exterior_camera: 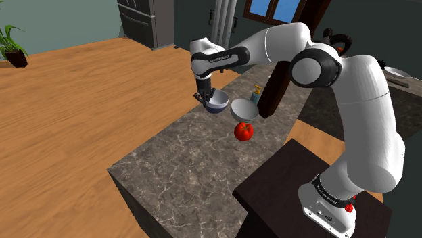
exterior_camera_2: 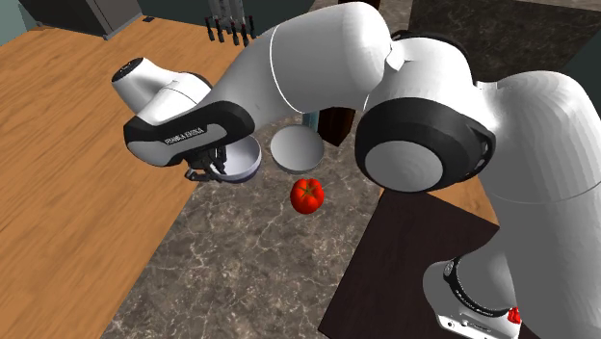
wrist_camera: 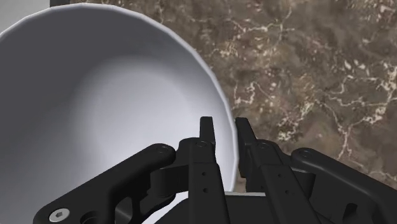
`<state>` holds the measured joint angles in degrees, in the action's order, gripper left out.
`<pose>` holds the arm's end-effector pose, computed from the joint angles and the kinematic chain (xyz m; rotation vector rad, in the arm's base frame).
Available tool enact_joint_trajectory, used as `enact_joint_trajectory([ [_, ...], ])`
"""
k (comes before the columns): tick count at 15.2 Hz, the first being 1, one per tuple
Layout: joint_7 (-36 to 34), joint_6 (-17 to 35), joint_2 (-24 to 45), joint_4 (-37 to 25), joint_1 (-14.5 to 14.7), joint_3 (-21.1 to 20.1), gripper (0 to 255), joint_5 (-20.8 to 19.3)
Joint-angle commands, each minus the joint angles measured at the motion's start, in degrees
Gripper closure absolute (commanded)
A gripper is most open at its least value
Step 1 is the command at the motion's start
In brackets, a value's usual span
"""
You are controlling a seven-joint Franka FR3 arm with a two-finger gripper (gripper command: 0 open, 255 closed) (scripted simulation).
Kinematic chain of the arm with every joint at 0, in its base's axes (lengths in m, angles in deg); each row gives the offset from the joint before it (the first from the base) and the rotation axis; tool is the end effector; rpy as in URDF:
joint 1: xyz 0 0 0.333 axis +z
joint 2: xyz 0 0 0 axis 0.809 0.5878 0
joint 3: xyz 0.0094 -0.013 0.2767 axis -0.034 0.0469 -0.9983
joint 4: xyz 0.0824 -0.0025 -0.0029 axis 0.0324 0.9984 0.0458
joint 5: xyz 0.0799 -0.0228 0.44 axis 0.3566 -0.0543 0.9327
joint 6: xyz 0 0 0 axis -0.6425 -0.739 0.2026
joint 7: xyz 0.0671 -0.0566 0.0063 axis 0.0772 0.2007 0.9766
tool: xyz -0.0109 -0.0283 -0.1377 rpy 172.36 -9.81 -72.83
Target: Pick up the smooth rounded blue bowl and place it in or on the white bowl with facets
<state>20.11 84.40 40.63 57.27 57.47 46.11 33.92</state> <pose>0.7199 0.0967 0.1697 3.0329 -0.0386 -0.3406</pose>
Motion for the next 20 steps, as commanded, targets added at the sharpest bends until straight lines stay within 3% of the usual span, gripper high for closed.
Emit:
enact_joint_trajectory([
  [1, 0.1, -1.3, -0.6, -0.7, 0.0, 0.0, 255, 0.1],
  [16, 0.8, -9.9, -4.5, -5.4, 0.1, -0.3, 255, 0.6],
  [20, 4.1, -6.2, -11.7, 5.2, -3.4, 0.4, 255, 0.7],
])
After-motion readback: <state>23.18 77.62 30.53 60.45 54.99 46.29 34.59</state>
